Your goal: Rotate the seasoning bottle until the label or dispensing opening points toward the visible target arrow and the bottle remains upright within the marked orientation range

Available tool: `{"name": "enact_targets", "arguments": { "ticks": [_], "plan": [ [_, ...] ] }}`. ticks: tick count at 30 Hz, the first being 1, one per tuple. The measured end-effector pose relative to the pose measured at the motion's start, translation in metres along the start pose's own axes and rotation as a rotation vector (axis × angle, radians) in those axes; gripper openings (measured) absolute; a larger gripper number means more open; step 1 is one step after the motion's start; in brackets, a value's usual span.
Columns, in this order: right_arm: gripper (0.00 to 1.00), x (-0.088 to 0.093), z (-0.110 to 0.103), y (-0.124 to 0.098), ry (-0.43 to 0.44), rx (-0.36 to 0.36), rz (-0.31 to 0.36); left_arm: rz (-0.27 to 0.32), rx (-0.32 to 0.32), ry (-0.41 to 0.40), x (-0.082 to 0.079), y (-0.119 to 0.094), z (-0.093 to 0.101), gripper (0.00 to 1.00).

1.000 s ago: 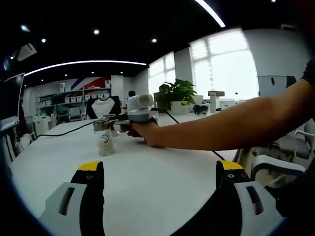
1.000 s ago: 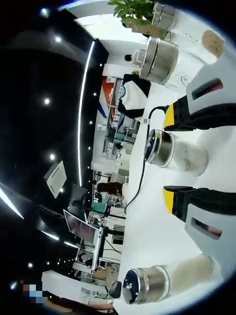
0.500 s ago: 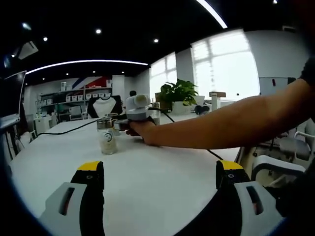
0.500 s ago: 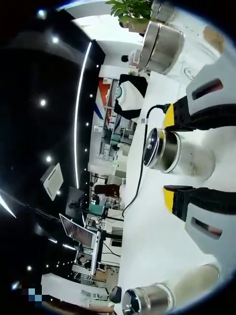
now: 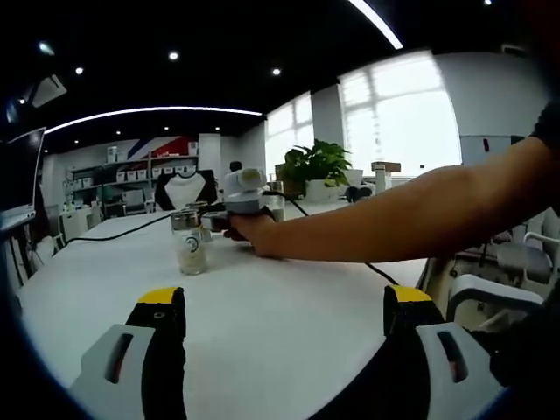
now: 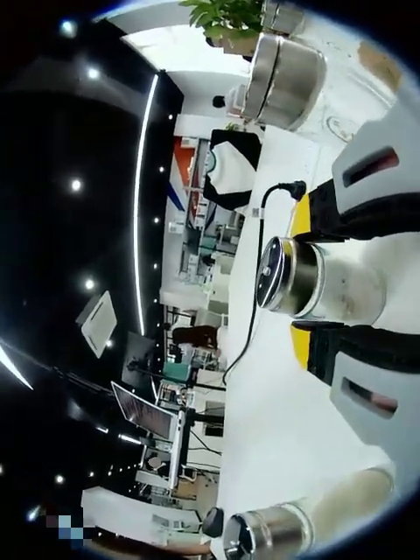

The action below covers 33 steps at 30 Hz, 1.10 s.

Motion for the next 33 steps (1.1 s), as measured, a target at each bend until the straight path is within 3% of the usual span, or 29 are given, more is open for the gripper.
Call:
{"name": "enact_targets", "arguments": {
  "ticks": [18,33],
  "plan": [
    [0.31,-0.003,-0.002,-0.01,0.065,-0.042,0.03,0.021,0.009,-0.033,-0.003,-0.001,0.0,0.98],
    [0.31,-0.014,-0.011,-0.029,0.109,-0.079,0.102,0.01,0.01,-0.021,-0.005,0.0,0.003,0.98]
  ]
}}
Point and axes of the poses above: the point that each gripper's makers call its tool centre point, and the gripper's own axes: y roughly forward along the fingers, z roughly to its right, x roughly out of its underside, the point moved 1 cm from there along -y, roughly backward along the fingers, and after that the axes turned 12 degrees about -z, right-handed, at the moved point
